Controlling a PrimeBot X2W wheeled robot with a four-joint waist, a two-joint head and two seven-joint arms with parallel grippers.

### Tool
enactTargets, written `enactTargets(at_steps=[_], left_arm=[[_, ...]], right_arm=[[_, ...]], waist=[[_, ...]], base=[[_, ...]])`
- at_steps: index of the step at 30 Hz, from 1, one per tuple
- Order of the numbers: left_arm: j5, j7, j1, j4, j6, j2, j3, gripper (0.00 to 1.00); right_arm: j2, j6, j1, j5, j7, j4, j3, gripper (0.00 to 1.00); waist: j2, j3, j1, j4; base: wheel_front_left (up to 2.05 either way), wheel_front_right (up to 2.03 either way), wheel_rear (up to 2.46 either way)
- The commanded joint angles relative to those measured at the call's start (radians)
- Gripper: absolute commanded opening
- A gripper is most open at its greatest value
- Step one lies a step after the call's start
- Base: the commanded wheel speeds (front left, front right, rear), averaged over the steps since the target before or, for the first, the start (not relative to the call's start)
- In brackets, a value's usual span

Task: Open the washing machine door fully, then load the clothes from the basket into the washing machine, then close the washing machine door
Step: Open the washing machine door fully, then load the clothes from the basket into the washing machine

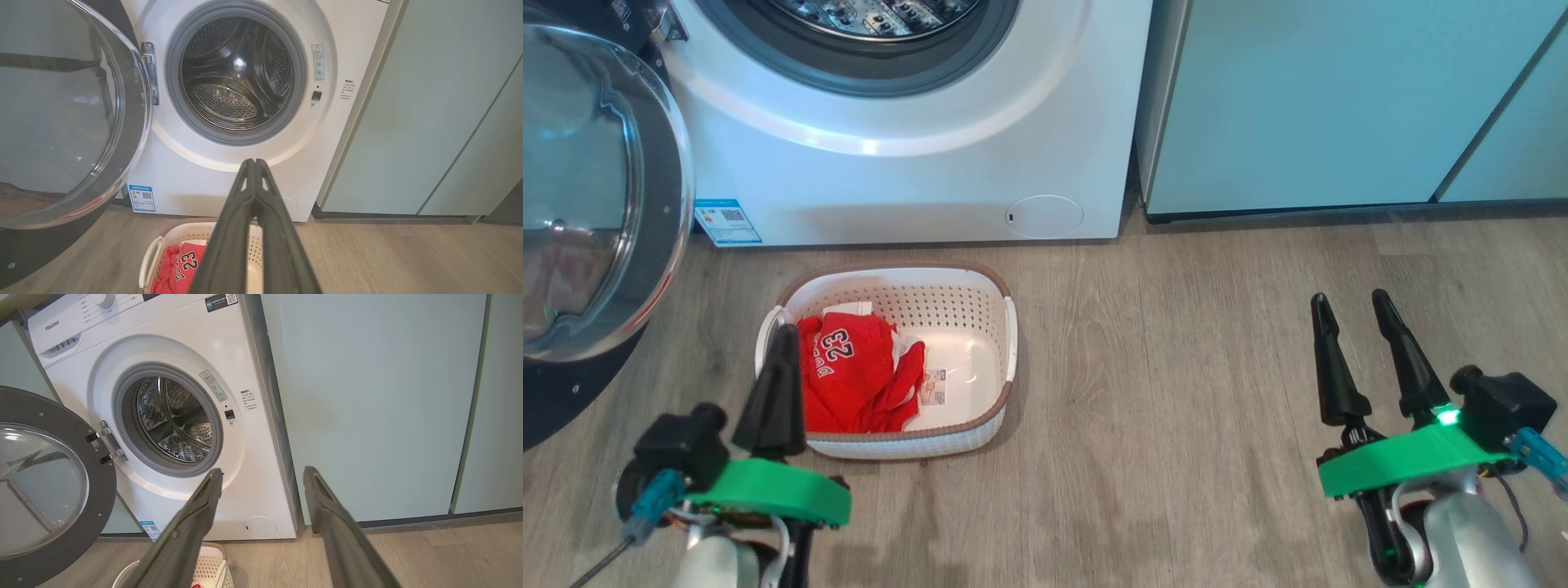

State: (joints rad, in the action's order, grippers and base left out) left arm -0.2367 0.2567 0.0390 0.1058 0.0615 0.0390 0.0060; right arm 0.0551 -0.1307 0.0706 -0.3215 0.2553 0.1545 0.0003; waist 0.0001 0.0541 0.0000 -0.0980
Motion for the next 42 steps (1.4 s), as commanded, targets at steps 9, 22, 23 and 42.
enactTargets(at_steps=[9, 22, 23, 42], left_arm=[[0.026, 0.005, 0.021, -0.043, 0.0, 0.011, 0.011, 1.0], [0.012, 0.005, 0.012, -0.021, -0.003, 0.011, -0.009, 1.0], [0.011, 0.005, 0.012, -0.018, -0.003, 0.011, -0.009, 1.0], [-0.094, 0.005, 0.014, 0.009, 0.039, 0.011, -0.009, 1.0]], right_arm=[[-0.005, 0.0, 0.023, -0.012, 0.006, -0.04, 0.014, 1.0], [-0.005, 0.0, 0.02, -0.002, 0.006, -0.029, 0.009, 1.0], [-0.005, 0.0, 0.02, -0.002, 0.006, -0.028, 0.009, 1.0], [-0.005, 0.0, 0.022, -0.009, 0.006, -0.013, 0.021, 1.0]], waist=[[-0.0001, 0.001, 0.0, 0.001], [-0.0001, -0.009, 0.0, 0.013], [-0.0001, -0.009, 0.0, 0.013], [-0.0001, -0.014, 0.0, 0.009]], base=[[0.0, 0.0, 0.0], [0.0, 0.0, 0.0], [0.0, 0.0, 0.0], [0.13, -0.13, 0.0]])
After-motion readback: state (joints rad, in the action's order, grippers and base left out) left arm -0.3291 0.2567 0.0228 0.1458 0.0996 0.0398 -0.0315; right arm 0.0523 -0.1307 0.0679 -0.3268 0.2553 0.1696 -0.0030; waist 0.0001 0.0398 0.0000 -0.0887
